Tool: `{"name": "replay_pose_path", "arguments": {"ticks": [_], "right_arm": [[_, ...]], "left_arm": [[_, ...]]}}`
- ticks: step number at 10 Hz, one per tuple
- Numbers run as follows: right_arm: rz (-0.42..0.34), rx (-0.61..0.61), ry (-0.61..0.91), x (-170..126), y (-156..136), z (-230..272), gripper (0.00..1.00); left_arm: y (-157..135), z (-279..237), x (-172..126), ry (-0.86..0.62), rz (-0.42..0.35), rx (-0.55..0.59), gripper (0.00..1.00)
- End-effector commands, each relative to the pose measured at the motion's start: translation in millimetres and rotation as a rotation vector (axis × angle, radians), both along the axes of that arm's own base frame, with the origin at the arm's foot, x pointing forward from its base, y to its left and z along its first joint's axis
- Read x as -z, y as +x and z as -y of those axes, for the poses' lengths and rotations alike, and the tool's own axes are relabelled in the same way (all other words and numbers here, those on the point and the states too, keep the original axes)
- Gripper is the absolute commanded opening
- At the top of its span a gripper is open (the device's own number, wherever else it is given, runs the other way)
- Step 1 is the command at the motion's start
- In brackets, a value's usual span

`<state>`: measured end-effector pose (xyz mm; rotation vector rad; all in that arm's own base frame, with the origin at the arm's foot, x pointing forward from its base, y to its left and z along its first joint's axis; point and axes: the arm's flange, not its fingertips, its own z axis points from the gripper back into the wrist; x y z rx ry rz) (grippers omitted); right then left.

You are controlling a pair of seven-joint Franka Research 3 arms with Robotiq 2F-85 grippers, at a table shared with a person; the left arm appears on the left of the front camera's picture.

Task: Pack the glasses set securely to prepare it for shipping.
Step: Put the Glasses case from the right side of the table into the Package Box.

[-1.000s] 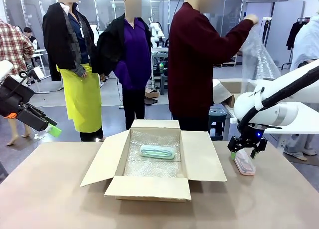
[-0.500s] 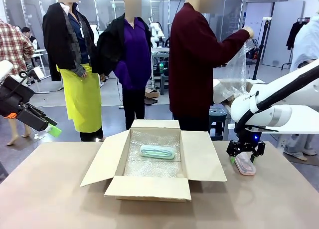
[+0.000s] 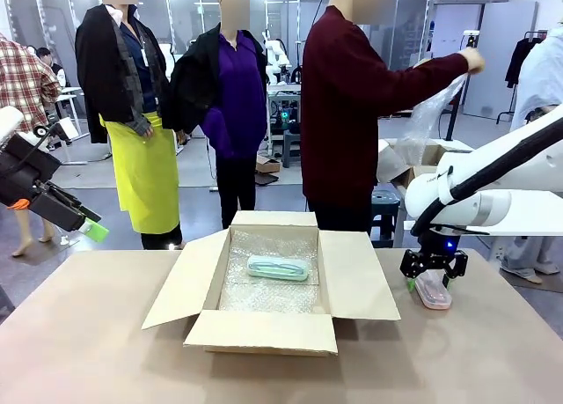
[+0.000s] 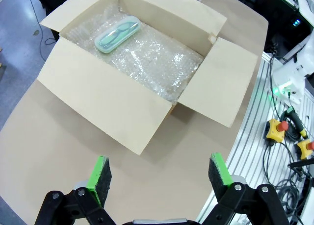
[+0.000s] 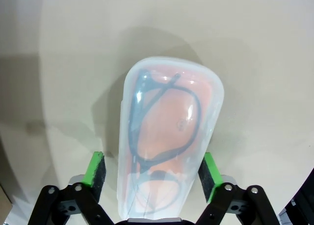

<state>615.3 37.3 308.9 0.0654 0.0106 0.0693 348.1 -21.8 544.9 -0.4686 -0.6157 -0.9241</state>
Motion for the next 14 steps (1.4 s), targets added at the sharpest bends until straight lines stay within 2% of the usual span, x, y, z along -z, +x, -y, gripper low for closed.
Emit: {"name": "replay_pose_path", "arguments": {"ticks": [1,2,3,4,6,7,8,11,14], "right_arm": [[0.035,0.038,-0.037,0.2,3.2,-4.5,0.72],[0.034,0.038,-0.032,-0.5,2.3,-4.6,0.35],[0.032,0.042,-0.032,-1.2,1.1,-4.1,0.12],[0.031,0.043,-0.03,-1.7,0.5,-4.4,0.0],[0.043,0.05,-0.038,-6.3,-1.9,-4.8,0.0],[0.065,0.066,-0.08,-14.8,-5.8,-5.2,0.06],[0.063,0.073,-0.053,-28.5,-12.5,-6.6,0.06],[0.129,0.074,-0.016,-72.6,-38.1,0.2,0.06],[0.134,0.047,-0.005,-103.8,-59.1,-6.7,0.06]], "left_arm": [[-1.0,-2.3,-0.3,-0.022,0.005,0.024,1.0],[-1.0,-2.3,-0.3,-0.022,0.005,0.024,1.0],[-1.0,-2.3,-0.3,-0.022,0.005,0.024,1.0],[-1.0,-2.3,-0.3,-0.022,0.005,0.024,1.0],[-1.0,-2.3,-0.3,-0.022,0.005,0.024,1.0],[-1.0,-2.3,-0.3,-0.022,0.005,0.024,1.0],[-1.0,-2.3,-0.3,-0.022,0.005,0.024,1.0],[-1.0,-2.3,-0.3,-0.022,0.005,0.024,1.0],[-1.0,-2.3,-0.3,-0.022,0.005,0.024,1.0]]}}
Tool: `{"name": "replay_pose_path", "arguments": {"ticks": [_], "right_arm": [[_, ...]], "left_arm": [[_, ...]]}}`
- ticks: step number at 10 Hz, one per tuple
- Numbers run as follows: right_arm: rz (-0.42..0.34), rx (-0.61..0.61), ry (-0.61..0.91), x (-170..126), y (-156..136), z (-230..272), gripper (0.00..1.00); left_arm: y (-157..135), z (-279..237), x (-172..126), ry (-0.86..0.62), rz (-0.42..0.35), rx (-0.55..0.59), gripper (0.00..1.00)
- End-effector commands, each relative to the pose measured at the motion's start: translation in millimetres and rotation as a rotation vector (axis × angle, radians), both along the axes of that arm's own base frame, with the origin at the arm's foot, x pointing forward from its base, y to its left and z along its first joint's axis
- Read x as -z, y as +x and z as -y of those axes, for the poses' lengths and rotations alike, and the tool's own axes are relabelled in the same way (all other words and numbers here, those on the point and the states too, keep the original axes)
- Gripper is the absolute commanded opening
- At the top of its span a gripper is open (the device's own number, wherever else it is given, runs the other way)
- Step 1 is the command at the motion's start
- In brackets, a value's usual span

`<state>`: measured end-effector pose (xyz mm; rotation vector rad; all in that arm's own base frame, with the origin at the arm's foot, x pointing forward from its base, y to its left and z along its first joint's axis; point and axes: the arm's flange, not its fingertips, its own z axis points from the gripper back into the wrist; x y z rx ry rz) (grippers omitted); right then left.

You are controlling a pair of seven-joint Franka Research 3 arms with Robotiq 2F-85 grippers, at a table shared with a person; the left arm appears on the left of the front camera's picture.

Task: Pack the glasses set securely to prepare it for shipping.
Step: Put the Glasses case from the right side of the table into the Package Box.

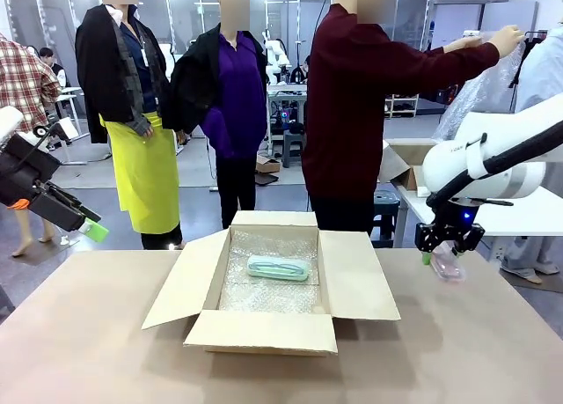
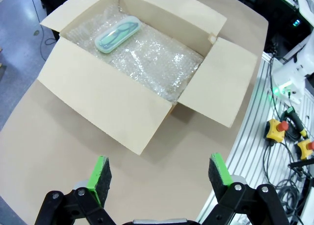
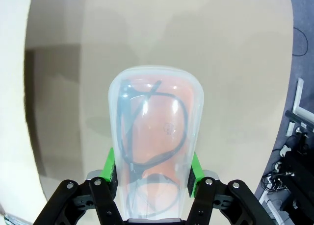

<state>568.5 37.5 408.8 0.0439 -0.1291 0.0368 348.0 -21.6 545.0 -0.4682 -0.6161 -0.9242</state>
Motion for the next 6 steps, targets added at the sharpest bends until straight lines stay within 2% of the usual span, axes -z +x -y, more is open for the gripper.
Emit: {"name": "replay_pose_path", "arguments": {"ticks": [1,4,6], "right_arm": [[-0.006,-0.026,0.021,-16.1,-20.2,-18.0,0.06],[0.054,-0.183,-0.022,-40.6,-46.3,-73.9,0.06],[0.084,-0.255,-0.065,-55.5,-53.4,-102.8,0.06]], "left_arm": [[-0.9,-2.2,-0.2,-0.022,0.005,0.024,1.0],[-0.9,-2.2,-0.2,-0.022,0.005,0.024,1.0],[-0.9,-2.2,-0.2,-0.022,0.005,0.024,1.0]]}}
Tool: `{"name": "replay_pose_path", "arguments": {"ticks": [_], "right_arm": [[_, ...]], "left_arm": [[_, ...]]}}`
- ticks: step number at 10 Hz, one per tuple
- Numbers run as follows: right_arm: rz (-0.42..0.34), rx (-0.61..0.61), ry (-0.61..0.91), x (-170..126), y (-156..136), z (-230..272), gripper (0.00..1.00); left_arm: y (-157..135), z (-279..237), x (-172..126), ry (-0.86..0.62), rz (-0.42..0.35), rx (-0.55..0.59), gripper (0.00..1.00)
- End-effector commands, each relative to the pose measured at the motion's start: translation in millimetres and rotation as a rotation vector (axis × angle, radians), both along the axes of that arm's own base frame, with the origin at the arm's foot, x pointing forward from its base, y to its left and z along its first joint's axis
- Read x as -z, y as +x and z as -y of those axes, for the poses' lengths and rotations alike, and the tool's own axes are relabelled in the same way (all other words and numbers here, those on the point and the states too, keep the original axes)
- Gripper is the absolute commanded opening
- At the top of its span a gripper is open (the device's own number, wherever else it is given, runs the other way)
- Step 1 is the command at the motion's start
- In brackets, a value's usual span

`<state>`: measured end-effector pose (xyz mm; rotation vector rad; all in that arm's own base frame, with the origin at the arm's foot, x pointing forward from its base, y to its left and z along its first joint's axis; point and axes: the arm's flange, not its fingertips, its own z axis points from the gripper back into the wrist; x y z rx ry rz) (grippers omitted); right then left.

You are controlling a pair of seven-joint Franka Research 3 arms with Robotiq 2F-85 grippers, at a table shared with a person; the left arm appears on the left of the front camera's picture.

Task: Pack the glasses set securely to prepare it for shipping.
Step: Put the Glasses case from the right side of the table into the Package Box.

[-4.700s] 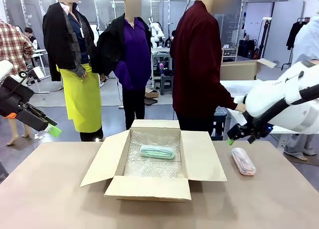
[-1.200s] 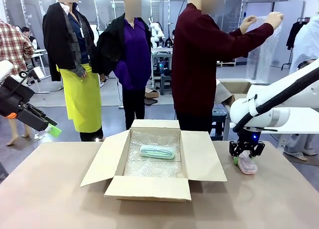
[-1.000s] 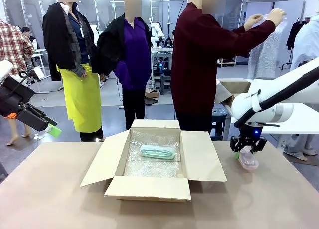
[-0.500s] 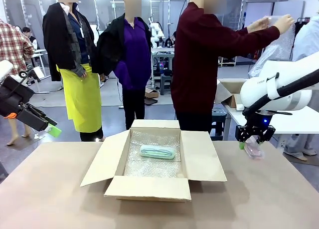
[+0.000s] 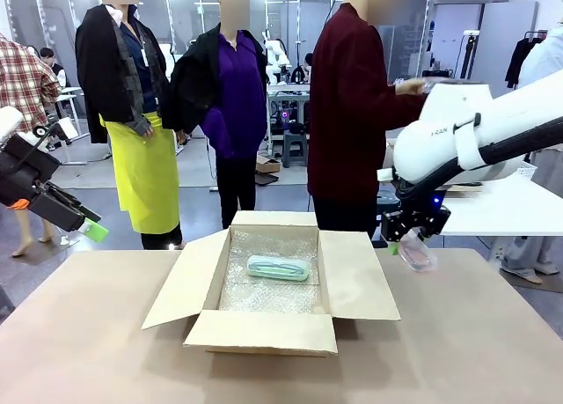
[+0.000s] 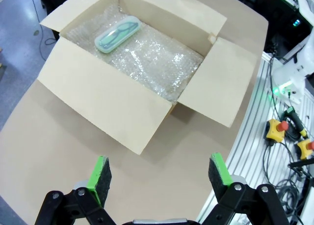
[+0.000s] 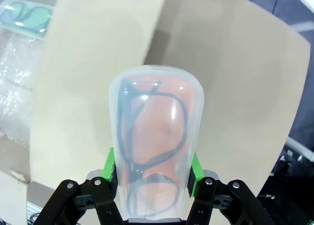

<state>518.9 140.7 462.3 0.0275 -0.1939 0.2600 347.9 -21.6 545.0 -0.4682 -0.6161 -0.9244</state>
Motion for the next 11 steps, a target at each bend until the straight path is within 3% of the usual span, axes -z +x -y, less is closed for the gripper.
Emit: {"name": "replay_pose_path", "arguments": {"ticks": [1,3,6,10,11], "right_arm": [[0.019,-0.081,-0.059,-9.8,-2.0,-13.8,0.06],[0.01,-0.186,-0.104,-31.2,2.9,-46.8,0.06],[-0.019,-0.487,-0.176,-50.0,21.3,-140.0,0.06],[-0.127,-0.816,-0.298,-26.7,36.5,-237.1,0.06],[-0.105,-0.887,-0.341,-16.6,41.9,-256.4,0.06]], "left_arm": [[-0.8,-2.1,-0.2,-0.022,0.005,0.024,1.0],[-0.8,-2.1,-0.2,-0.022,0.005,0.024,1.0],[-0.8,-2.1,-0.2,-0.022,0.005,0.024,1.0],[-0.8,-2.1,-0.2,-0.022,0.005,0.024,1.0],[-0.8,-2.1,-0.2,-0.022,0.005,0.024,1.0]]}}
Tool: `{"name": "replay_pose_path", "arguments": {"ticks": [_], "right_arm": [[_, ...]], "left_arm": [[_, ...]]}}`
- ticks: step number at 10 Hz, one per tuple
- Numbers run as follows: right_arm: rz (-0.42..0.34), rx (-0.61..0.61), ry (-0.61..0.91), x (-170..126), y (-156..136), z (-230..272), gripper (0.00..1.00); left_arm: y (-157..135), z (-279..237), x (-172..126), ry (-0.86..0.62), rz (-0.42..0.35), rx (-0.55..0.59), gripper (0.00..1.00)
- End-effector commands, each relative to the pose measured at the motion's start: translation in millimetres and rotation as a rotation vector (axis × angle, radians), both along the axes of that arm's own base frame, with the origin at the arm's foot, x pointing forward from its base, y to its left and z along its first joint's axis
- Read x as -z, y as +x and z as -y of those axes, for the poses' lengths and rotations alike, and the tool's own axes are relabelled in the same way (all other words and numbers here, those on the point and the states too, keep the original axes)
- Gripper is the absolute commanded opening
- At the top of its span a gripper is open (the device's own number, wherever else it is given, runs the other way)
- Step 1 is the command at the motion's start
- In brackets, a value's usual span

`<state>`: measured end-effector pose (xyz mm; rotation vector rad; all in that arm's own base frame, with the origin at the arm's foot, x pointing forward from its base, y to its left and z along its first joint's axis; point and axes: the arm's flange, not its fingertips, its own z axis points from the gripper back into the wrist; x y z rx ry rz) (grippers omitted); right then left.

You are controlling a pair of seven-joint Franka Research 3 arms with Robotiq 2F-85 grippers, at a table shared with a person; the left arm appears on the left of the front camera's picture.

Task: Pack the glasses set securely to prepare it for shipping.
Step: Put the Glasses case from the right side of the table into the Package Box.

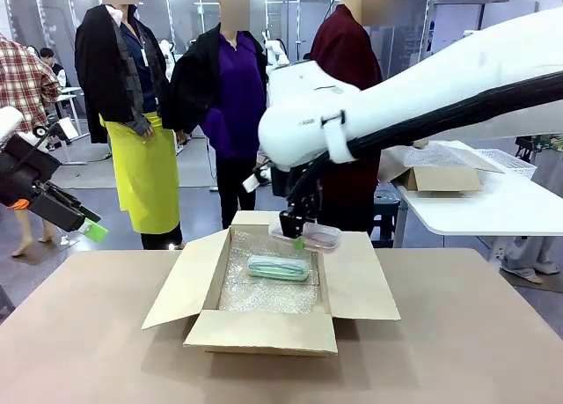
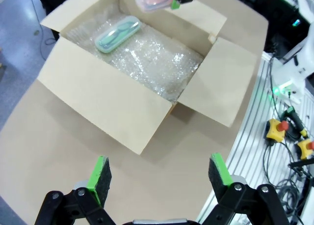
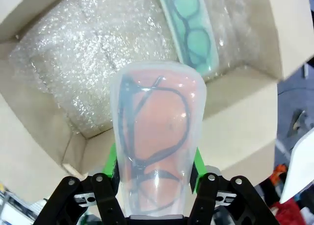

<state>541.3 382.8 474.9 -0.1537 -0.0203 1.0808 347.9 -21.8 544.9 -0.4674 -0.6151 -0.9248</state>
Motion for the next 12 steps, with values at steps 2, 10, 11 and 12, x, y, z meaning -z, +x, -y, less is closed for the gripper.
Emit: {"name": "replay_pose_path", "arguments": {"ticks": [2,10,11,12], "right_arm": [[-0.026,-0.199,-0.032,21.5,18.3,-41.1,0.06],[-0.174,-0.369,0.088,116.9,19.1,-58.6,0.06],[-0.182,-0.365,0.095,112.0,22.3,-45.5,0.06],[-0.206,-0.369,0.089,114.7,20.5,-43.6,0.06]], "left_arm": [[-0.8,-2.3,-0.4,-0.023,0.005,0.024,1.0],[-0.8,-2.3,-0.4,-0.023,0.005,0.024,1.0],[-0.8,-2.3,-0.4,-0.023,0.005,0.024,1.0],[-0.8,-2.3,-0.4,-0.023,0.005,0.024,1.0]]}}
